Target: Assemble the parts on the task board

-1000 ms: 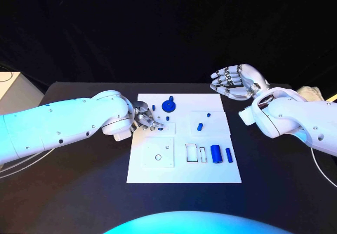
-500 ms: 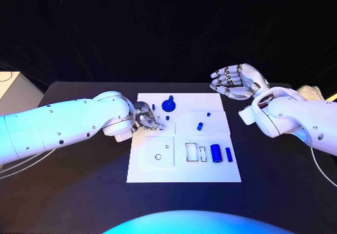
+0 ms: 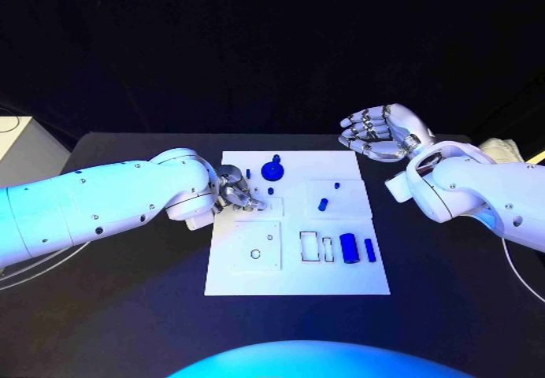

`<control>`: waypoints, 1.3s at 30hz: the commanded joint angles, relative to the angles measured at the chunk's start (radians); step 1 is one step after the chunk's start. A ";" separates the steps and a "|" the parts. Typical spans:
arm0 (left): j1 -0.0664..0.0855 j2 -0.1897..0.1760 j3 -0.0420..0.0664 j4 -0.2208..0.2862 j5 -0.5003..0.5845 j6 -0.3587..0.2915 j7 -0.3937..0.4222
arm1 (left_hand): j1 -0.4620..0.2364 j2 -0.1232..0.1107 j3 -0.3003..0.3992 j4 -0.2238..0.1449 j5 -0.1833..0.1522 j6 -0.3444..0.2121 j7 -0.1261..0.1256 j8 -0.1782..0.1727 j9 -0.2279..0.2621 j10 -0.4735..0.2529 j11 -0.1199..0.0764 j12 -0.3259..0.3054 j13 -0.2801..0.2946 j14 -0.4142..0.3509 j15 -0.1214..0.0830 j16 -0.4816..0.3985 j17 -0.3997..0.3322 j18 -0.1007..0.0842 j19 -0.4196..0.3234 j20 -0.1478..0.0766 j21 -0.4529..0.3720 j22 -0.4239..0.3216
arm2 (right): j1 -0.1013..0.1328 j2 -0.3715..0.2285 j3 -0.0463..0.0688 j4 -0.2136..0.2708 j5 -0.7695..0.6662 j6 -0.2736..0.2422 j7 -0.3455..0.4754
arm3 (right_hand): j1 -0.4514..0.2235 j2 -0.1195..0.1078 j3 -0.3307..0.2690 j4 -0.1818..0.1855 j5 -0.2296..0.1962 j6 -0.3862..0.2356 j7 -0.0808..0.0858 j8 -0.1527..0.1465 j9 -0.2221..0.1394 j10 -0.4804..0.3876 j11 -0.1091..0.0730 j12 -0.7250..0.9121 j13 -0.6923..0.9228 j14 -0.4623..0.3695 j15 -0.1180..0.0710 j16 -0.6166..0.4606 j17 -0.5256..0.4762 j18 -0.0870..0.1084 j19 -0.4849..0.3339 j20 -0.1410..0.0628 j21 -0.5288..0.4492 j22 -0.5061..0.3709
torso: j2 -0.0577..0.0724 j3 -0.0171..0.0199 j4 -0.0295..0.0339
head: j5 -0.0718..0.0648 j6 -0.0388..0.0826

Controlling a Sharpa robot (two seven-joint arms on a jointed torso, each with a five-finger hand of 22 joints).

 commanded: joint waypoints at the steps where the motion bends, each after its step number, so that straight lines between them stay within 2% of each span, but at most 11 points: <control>1: -0.001 0.003 0.000 0.002 0.006 -0.012 0.010 | 0.009 0.000 0.007 0.000 0.005 0.005 -0.001 0.006 -0.001 0.006 -0.001 0.006 0.001 0.073 -0.005 0.006 0.185 0.002 0.005 -0.004 0.003 0.001 | -0.001 0.000 0.000 0.001 -0.005 0.014 0.004 | -0.006 0.000 -0.001 -0.005 -0.003 -0.001 0.063 -0.005 -0.002 0.003 0.008 -0.005 -0.001 -0.004 0.004 -0.004 -0.002 -0.002 -0.006 -0.002 -0.005 -0.001 | 0.000 -0.0003 -0.0004 | 0.000 -0.001; 9: -0.001 0.005 0.000 0.009 0.009 -0.020 0.020 | -0.021 -0.022 -0.007 0.010 0.002 0.007 0.001 0.011 -0.010 0.010 0.001 0.008 0.002 0.074 -0.003 0.007 0.186 0.002 0.007 -0.004 0.004 0.003 | -0.001 0.000 0.000 0.001 -0.005 0.014 0.003 | -0.006 0.000 -0.001 -0.005 -0.003 -0.001 0.063 -0.005 -0.002 0.003 0.008 -0.005 -0.001 -0.004 0.004 -0.004 -0.002 -0.002 -0.006 -0.002 -0.005 -0.001 | 0.000 -0.0003 -0.0001 | -0.001 0.000; 16: -0.001 0.006 0.000 0.009 0.009 -0.021 0.022 | -0.038 -0.029 -0.017 0.011 0.001 0.010 0.000 0.016 -0.013 0.015 0.000 0.012 0.007 0.074 -0.004 0.007 0.187 0.001 0.010 -0.005 0.006 0.007 | -0.001 0.000 0.000 0.001 -0.005 0.015 0.004 | -0.006 0.000 -0.001 -0.005 -0.003 -0.001 0.063 -0.005 -0.002 0.003 0.008 -0.005 -0.001 -0.004 0.004 -0.004 -0.002 -0.002 -0.006 -0.002 -0.005 -0.001 | 0.001 -0.0003 0.0008 | -0.002 -0.001; 29: -0.001 0.013 0.000 0.000 0.010 0.008 0.005 | -0.047 -0.030 -0.023 0.010 0.001 0.015 -0.002 0.022 -0.014 0.020 -0.001 0.016 0.014 0.076 -0.005 0.009 0.191 -0.001 0.016 -0.005 0.011 0.014 | -0.001 0.001 0.000 0.000 -0.006 0.017 0.004 | -0.006 0.001 -0.001 -0.005 -0.003 0.000 0.064 -0.005 -0.002 0.004 0.008 -0.005 -0.001 -0.004 0.005 -0.005 -0.004 -0.002 -0.009 -0.002 -0.005 -0.003 | 0.001 -0.0005 0.0003 | -0.004 -0.005; 39: -0.003 0.033 -0.003 -0.016 0.008 0.012 -0.010 | -0.039 -0.020 -0.020 0.007 0.003 0.024 -0.008 0.035 -0.014 0.030 -0.007 0.023 0.025 0.079 -0.009 0.013 0.197 -0.003 0.023 -0.008 0.017 0.022 | -0.001 0.001 0.000 0.002 -0.006 0.018 0.004 | -0.006 0.001 -0.001 -0.005 -0.003 0.000 0.064 -0.005 -0.002 0.004 0.008 -0.005 -0.001 -0.004 0.005 -0.005 -0.004 -0.002 -0.009 -0.002 -0.005 -0.003 | 0.001 -0.0005 0.0001 | -0.006 -0.008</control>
